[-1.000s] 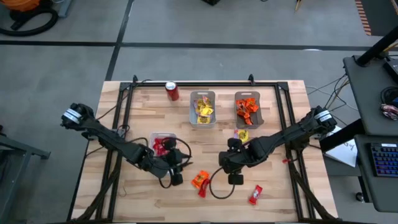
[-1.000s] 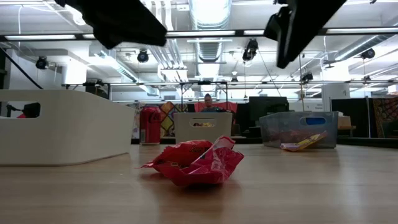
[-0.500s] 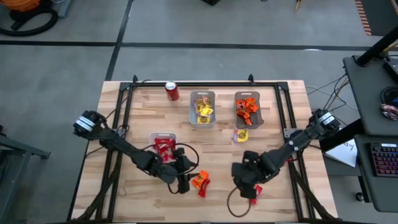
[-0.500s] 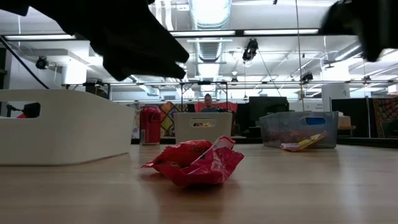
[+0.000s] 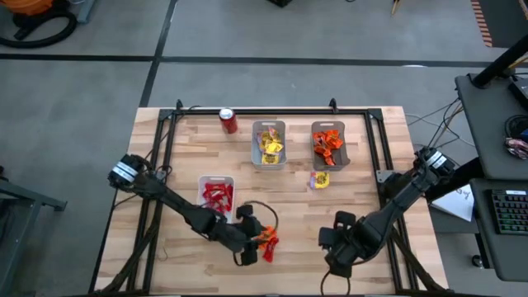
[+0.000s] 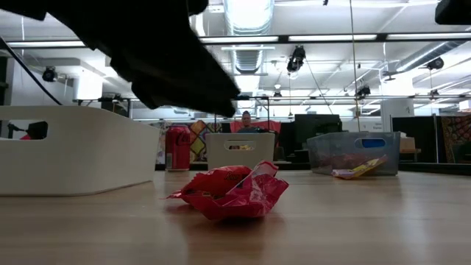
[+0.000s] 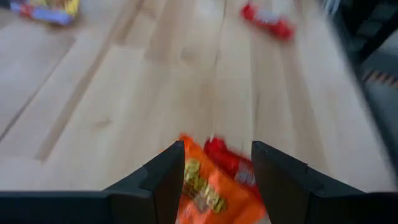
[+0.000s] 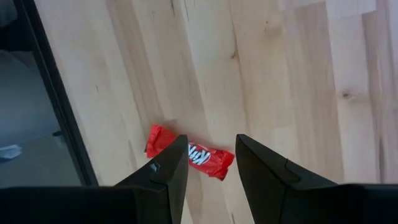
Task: Sort candy
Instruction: Put the orange candy into the black bin, then put the red candy into the white bin
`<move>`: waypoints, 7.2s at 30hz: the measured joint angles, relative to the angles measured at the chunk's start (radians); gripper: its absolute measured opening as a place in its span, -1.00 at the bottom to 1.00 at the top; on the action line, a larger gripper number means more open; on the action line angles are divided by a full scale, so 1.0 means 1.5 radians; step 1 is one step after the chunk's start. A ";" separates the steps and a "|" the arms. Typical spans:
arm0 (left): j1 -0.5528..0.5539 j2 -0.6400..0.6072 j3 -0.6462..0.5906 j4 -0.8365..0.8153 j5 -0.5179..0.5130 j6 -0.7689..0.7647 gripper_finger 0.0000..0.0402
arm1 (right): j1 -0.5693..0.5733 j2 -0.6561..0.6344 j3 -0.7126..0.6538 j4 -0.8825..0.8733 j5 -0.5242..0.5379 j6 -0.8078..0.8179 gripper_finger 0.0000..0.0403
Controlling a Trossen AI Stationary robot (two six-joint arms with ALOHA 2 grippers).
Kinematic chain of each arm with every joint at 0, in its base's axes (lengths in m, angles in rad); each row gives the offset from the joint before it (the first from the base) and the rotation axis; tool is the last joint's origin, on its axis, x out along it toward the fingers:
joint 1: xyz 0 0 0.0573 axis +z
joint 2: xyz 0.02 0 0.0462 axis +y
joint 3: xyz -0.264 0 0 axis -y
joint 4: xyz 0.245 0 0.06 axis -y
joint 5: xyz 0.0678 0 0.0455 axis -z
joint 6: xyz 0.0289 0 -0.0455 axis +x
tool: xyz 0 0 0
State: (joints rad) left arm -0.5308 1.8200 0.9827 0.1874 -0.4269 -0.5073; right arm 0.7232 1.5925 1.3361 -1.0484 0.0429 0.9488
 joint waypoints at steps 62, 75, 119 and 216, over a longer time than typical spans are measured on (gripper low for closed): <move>0.052 -0.025 0.068 -0.032 0.109 0.193 -1.00 | 0.002 0.000 -0.058 0.266 0.432 -0.383 -0.37; 0.075 -0.025 0.068 0.035 0.109 0.175 -1.00 | -0.043 0.048 -0.084 0.388 0.452 -0.597 -0.37; 0.105 -0.045 0.068 -0.024 0.103 0.222 -0.55 | -0.097 0.040 -0.084 0.323 0.399 -0.526 -0.96; 0.042 -0.222 0.011 -0.213 0.075 0.117 -0.43 | -0.170 -0.031 -0.206 0.538 0.089 -0.444 -0.35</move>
State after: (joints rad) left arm -0.4683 1.4872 0.9997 -0.1321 -0.3143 -0.3321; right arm 0.4687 1.5458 1.0278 -0.2414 0.1764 0.2832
